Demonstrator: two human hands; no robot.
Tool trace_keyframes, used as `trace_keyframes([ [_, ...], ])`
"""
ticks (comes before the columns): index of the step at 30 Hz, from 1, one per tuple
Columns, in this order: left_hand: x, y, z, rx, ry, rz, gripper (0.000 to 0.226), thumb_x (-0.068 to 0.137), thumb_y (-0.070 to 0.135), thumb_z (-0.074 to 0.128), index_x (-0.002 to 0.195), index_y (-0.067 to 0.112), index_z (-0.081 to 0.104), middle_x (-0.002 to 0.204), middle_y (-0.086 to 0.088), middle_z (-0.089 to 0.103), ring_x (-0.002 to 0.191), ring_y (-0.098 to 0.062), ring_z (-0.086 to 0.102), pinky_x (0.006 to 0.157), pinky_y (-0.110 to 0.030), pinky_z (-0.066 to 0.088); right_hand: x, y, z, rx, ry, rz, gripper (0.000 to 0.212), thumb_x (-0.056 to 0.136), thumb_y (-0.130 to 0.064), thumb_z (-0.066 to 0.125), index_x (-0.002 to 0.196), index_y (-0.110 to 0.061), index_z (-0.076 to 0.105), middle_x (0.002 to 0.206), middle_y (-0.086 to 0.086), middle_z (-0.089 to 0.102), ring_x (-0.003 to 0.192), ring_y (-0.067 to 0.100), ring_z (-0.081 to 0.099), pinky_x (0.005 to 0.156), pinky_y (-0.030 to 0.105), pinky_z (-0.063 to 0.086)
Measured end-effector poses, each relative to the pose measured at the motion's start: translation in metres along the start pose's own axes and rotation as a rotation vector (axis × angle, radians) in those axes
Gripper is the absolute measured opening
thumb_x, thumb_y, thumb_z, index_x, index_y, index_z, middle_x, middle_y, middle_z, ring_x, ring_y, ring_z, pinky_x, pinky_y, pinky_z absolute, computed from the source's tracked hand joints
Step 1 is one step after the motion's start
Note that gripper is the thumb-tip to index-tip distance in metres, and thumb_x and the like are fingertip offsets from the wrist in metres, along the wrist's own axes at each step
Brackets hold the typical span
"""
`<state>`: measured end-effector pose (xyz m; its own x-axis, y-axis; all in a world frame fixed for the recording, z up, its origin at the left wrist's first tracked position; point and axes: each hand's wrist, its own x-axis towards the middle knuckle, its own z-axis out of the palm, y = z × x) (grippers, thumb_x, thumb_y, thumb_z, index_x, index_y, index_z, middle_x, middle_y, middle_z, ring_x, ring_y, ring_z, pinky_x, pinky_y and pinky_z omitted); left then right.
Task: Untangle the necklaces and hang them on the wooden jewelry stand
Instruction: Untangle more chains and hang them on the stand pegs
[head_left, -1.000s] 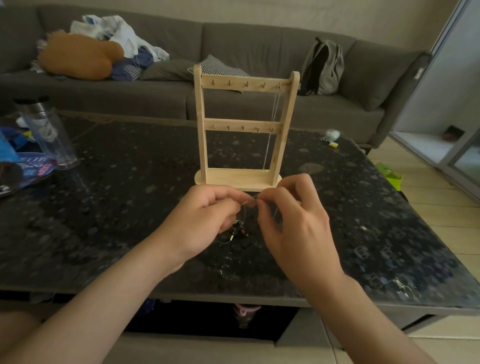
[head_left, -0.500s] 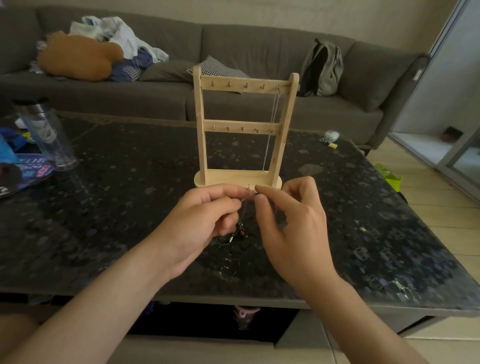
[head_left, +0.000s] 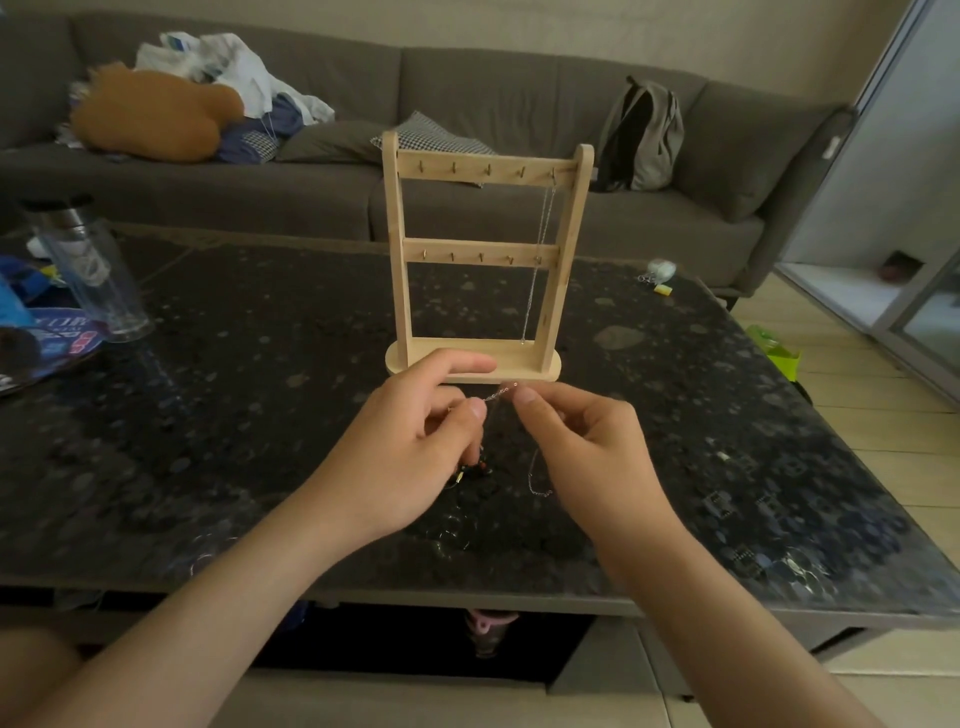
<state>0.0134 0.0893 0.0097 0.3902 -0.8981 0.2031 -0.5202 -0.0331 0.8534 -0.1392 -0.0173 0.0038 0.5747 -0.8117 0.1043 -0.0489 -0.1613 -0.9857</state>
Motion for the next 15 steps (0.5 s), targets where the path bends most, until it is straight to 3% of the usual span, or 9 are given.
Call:
trace_keyframes([
  [4, -0.002, 0.002, 0.004, -0.072, -0.039, -0.076, 0.024, 0.111, 0.019, 0.056, 0.134, 0.029, 0.059, 0.087, 0.007, 0.08, 0.083, -0.012, 0.076, 0.085, -0.027, 0.056, 0.003, 0.007, 0.0, -0.051, 0.019, -0.076, 0.013, 0.103, -0.028, 0.071, 0.102, -0.031, 0.083, 0.07, -0.003, 0.071, 0.058, 0.005, 0.053, 0.057, 0.018, 0.046],
  [7, -0.002, 0.005, 0.007, -0.204, -0.056, -0.175, 0.013, 0.111, 0.017, 0.056, 0.121, 0.022, 0.064, 0.087, -0.001, 0.082, 0.083, -0.019, 0.078, 0.092, -0.037, 0.057, 0.007, 0.012, 0.0, -0.127, 0.055, -0.122, 0.011, 0.102, -0.028, 0.072, 0.098, -0.031, 0.082, 0.074, -0.008, 0.073, 0.065, 0.005, 0.059, 0.062, 0.018, 0.047],
  [12, 0.0, 0.005, 0.007, -0.243, -0.036, -0.21, 0.012, 0.11, 0.02, 0.059, 0.113, 0.018, 0.07, 0.086, -0.004, 0.081, 0.082, -0.02, 0.079, 0.091, -0.036, 0.059, 0.007, 0.013, 0.002, -0.216, 0.058, -0.151, 0.01, 0.102, -0.029, 0.071, 0.096, -0.03, 0.079, 0.083, -0.007, 0.073, 0.069, 0.006, 0.062, 0.064, 0.023, 0.051],
  [15, 0.001, 0.003, 0.008, -0.242, -0.017, -0.162, 0.011, 0.107, 0.023, 0.064, 0.11, 0.017, 0.072, 0.087, -0.003, 0.081, 0.083, -0.016, 0.079, 0.08, -0.025, 0.061, 0.006, 0.013, 0.003, -0.24, 0.044, -0.159, 0.008, 0.102, -0.032, 0.071, 0.097, -0.032, 0.078, 0.092, -0.007, 0.073, 0.075, 0.011, 0.067, 0.067, 0.03, 0.057],
])
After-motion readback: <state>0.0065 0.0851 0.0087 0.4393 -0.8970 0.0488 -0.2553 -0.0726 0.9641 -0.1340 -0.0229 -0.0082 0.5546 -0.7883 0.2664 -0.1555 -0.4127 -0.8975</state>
